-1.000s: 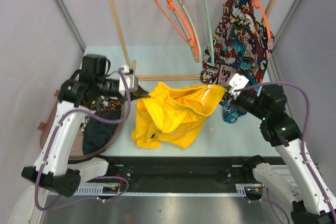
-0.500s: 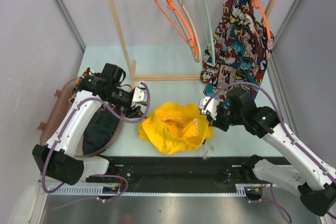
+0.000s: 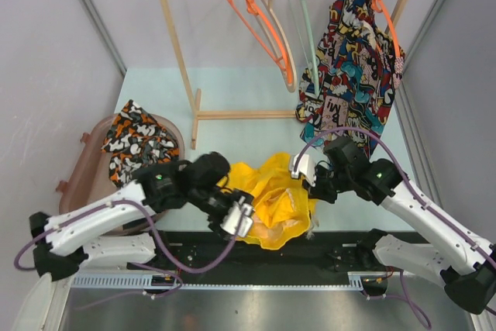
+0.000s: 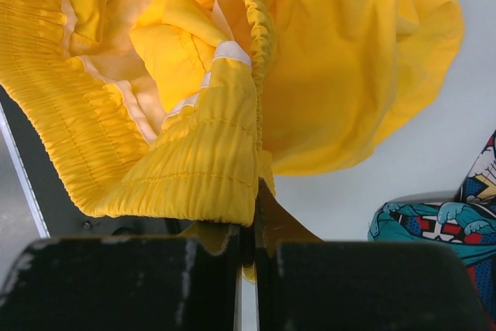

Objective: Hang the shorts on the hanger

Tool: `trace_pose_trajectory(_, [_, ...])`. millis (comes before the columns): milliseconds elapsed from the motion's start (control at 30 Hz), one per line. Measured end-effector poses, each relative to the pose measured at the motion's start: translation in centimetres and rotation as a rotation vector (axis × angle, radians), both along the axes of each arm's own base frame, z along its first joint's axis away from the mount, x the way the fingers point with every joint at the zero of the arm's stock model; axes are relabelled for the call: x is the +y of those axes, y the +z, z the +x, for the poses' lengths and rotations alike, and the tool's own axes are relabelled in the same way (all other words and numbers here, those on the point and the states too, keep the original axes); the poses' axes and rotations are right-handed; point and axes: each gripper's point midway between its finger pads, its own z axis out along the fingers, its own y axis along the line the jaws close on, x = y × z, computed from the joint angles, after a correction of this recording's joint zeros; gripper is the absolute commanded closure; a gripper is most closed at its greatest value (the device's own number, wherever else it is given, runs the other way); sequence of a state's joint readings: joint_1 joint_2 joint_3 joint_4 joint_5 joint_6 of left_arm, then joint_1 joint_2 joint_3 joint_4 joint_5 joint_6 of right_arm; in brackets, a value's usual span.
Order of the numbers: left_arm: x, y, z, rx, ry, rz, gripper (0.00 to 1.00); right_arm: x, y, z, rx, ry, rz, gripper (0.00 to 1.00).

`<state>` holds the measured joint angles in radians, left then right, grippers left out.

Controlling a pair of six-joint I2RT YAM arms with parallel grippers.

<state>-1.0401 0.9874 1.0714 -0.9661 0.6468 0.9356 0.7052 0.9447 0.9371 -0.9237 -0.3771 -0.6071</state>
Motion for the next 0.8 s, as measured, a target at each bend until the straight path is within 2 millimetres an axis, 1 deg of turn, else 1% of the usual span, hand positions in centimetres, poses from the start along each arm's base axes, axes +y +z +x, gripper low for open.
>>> trace_pose_trajectory(33, [-0.8,-0.5,-0.5,0.010,-0.013,0.009,0.31,0.0,-0.1,0.0,0.001,-0.003,-0.002,0.92])
trace_pose_trajectory(67, [-1.7,-1.5,-1.2,0.023,-0.025,0.034,0.31,0.0,-0.1,0.1,0.002,-0.006,-0.003,0.91])
trace_pose_trajectory(100, [-2.1,-2.3,-1.9,0.030,-0.040,0.054,0.31,0.0,-0.1,0.1,0.002,-0.008,-0.005,0.88])
trace_pose_trajectory(167, [-2.7,-4.1,-3.3,0.025,-0.074,0.104,0.30,-0.1,-0.2,0.2,0.003,-0.013,-0.011,0.87])
trace_pose_trajectory(233, [-3.3,-5.4,-4.5,0.012,-0.107,0.149,0.29,-0.1,-0.3,0.3,0.001,-0.017,-0.014,0.85])
trace_pose_trajectory(267, [-3.7,-5.9,-4.8,0.007,-0.117,0.161,0.27,-0.1,-0.3,0.4,-0.002,-0.020,-0.014,0.85])
trace_pose_trajectory(333, [-4.3,-7.5,-5.1,0.001,-0.124,0.223,0.27,-0.1,-0.2,0.6,-0.005,-0.025,-0.014,0.85])
trace_pose_trajectory(400, [-4.9,-9.4,-4.6,-0.007,-0.102,0.285,0.34,-0.1,-0.2,0.7,-0.009,-0.029,-0.016,0.85])
trace_pose_trajectory(433, [-4.9,-10.4,-4.2,-0.012,-0.088,0.321,0.52,-0.1,-0.2,0.7,-0.011,-0.030,-0.017,0.85])
trace_pose_trajectory(500, [-4.7,-12.2,-3.6,-0.026,-0.065,0.385,0.78,-0.2,-0.3,0.8,-0.015,-0.034,-0.022,0.85])
trace_pose_trajectory(533, [-4.5,-12.7,-3.4,-0.035,-0.061,0.403,0.97,-0.2,-0.3,0.9,-0.017,-0.036,-0.024,0.86])
trace_pose_trajectory(567, [-4.0,-13.1,-3.2,-0.048,-0.064,0.421,1.00,-0.3,-0.3,0.9,-0.020,-0.040,-0.028,0.85])
trace_pose_trajectory(600, [-3.5,-13.2,-3.2,-0.059,-0.071,0.432,1.00,-0.4,-0.3,1.0,-0.021,-0.043,-0.030,0.83])
trace_pose_trajectory(633, [-3.0,-13.1,-3.0,-0.071,-0.074,0.438,1.00,-0.4,-0.3,1.1,-0.022,-0.045,-0.032,0.77])
trace_pose_trajectory(667, [-2.0,-12.9,-2.8,-0.087,-0.093,0.438,1.00,-0.5,-0.3,1.1,-0.022,-0.049,-0.033,0.70])
trace_pose_trajectory(700, [-0.8,-12.2,-2.6,-0.092,-0.104,0.429,1.00,-0.6,-0.4,1.2,-0.022,-0.052,-0.037,0.49])
trace_pose_trajectory(767, [1.2,-10.5,-1.5,-0.121,-0.104,0.391,1.00,-0.9,-0.5,1.1,-0.016,-0.056,-0.042,0.26])
trace_pose_trajectory(800, [2.7,-9.3,-0.7,-0.154,-0.097,0.358,1.00,-1.0,-0.5,1.1,-0.021,-0.048,-0.048,0.13])
